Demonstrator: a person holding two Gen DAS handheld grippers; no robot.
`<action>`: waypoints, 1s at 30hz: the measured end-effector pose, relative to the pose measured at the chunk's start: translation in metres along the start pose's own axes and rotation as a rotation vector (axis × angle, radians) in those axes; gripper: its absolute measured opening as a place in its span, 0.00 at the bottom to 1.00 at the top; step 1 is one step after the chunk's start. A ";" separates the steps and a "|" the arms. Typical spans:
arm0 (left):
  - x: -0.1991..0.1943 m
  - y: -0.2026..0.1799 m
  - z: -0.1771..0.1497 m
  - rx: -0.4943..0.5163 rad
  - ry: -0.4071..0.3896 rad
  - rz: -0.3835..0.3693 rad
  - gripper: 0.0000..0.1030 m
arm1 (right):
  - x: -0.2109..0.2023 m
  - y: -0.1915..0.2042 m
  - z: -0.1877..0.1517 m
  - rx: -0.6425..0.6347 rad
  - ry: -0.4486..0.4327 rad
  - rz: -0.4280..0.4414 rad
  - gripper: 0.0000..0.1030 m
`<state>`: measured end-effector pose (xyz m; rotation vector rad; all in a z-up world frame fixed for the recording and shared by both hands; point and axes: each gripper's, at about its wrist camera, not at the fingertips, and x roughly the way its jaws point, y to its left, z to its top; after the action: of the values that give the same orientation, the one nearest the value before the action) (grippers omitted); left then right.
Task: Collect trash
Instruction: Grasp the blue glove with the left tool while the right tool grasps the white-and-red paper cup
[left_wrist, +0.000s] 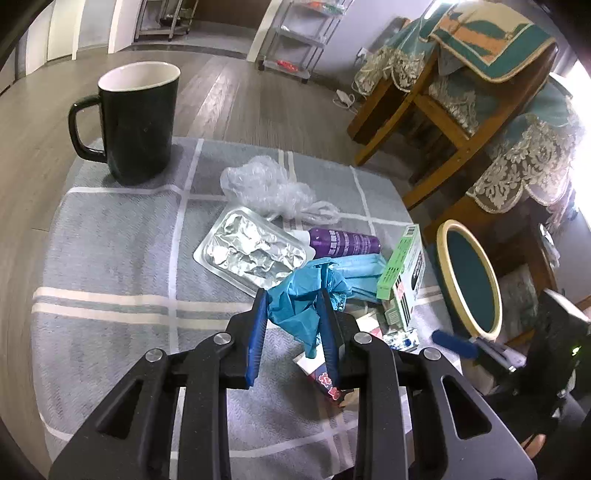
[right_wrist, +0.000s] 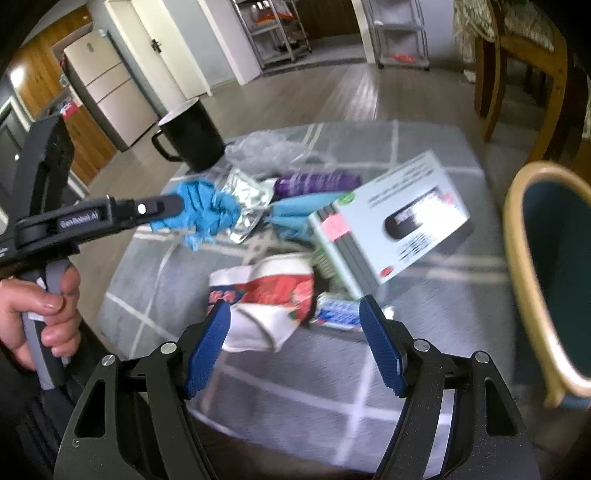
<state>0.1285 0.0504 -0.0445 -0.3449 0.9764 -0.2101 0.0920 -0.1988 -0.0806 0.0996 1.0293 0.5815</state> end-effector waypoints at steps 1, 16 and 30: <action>-0.003 0.001 -0.001 0.001 -0.004 -0.001 0.25 | 0.002 0.001 -0.002 0.006 0.005 0.006 0.71; -0.014 -0.001 -0.002 0.010 -0.042 -0.016 0.25 | 0.037 0.025 -0.015 0.062 0.055 0.015 0.72; -0.011 -0.003 -0.004 0.023 -0.037 -0.018 0.26 | 0.041 0.029 -0.017 0.044 0.047 0.030 0.66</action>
<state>0.1195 0.0501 -0.0368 -0.3359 0.9341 -0.2301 0.0814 -0.1566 -0.1112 0.1411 1.0882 0.5910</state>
